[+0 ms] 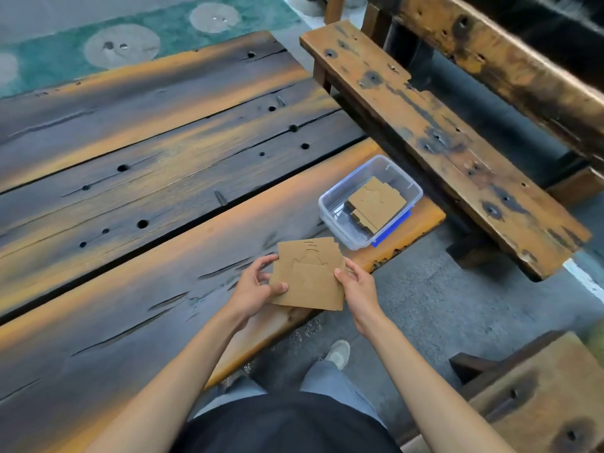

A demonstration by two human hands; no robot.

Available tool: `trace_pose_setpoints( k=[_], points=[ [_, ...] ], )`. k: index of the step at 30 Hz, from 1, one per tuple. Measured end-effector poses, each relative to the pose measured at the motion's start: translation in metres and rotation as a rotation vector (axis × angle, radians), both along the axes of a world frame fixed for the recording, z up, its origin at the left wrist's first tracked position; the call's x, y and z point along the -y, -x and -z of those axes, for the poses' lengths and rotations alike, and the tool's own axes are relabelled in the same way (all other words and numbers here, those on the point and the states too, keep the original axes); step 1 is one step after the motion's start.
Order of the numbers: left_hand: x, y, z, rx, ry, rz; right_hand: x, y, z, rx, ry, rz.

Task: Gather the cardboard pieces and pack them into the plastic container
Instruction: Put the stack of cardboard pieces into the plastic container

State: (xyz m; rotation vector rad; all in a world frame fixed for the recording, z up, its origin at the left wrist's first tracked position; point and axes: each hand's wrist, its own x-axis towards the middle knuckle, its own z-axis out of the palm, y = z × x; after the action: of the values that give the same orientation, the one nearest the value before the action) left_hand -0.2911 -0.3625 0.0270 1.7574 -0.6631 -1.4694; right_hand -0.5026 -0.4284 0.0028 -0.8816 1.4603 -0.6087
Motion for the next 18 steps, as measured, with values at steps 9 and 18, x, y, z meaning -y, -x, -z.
trace_pose_setpoints(
  k=[9, 18],
  points=[
    [0.070, 0.075, 0.002, 0.067, 0.012, -0.035, 0.082, 0.070, -0.007, -0.073, 0.058, -0.051],
    [0.135, 0.115, -0.002, 0.023, 0.000, -0.128, 0.175, 0.093, -0.027, -0.335, 0.142, -0.245]
  ],
)
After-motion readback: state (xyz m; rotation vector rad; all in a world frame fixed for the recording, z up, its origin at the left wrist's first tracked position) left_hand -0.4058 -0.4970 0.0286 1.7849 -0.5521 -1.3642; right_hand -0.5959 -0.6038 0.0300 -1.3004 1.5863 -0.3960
